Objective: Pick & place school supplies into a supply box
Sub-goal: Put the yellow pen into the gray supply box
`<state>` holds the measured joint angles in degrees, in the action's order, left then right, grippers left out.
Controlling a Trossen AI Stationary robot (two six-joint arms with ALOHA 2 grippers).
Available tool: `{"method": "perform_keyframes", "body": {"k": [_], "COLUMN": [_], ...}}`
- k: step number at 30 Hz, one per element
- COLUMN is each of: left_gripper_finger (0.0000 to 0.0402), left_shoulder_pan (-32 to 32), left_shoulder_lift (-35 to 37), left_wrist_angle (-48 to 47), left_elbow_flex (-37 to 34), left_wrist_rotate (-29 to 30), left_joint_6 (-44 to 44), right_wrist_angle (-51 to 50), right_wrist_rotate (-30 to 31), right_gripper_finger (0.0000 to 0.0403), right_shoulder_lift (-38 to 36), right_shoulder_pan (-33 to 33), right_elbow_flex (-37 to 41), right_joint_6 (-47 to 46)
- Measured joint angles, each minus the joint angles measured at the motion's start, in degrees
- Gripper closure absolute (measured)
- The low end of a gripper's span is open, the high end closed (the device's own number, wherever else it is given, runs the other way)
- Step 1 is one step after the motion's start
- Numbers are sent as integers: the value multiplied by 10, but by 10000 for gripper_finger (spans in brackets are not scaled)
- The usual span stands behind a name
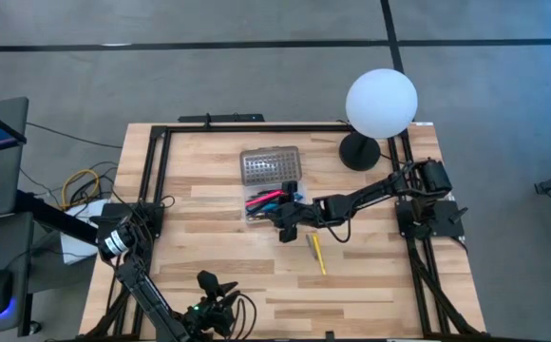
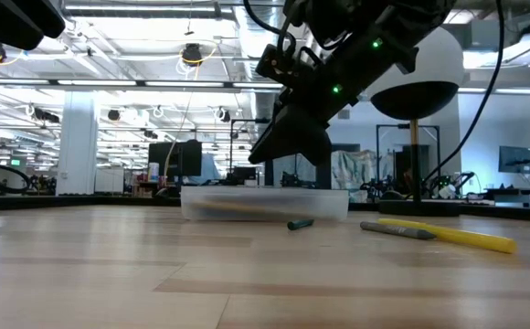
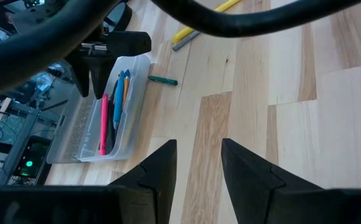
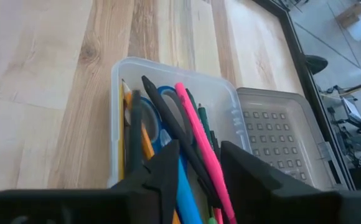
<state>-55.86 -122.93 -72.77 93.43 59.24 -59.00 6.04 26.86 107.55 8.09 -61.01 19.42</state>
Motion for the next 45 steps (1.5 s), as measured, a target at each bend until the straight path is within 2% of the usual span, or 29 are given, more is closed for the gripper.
{"method": "perform_keyframes", "body": {"k": [7,14,19,22,27,32,37,40,45], "left_gripper_finger": [280,280,280,280,280,280,280,280,280], "left_shoulder_pan": [0,0,2,10,45,98,148,172,202], "left_shoulder_lift": [0,0,0,0,0,0,-10,-29,-47], "left_wrist_angle": [0,0,3,5,5,19,39,43,55], "left_elbow_flex": [0,0,0,0,0,0,1,0,1], "left_wrist_rotate": [0,18,85,105,101,55,23,13,-4], "left_joint_6": [0,14,46,58,53,47,60,82,129], "right_wrist_angle": [-18,-130,-254,-324,-425,-452,-439,-418,-450], "right_wrist_rotate": [9,31,31,31,30,31,42,50,29], "right_gripper_finger": [242,237,248,254,263,272,278,280,280], "right_shoulder_lift": [-7,-66,-115,-132,-135,-126,-103,-76,-27], "right_shoulder_pan": [15,75,139,176,233,266,275,269,247], "right_elbow_flex": [0,-1,-1,-1,-1,4,5,1,3], "right_joint_6": [5,-43,-157,-249,-431,-622,-708,-735,-753]}}
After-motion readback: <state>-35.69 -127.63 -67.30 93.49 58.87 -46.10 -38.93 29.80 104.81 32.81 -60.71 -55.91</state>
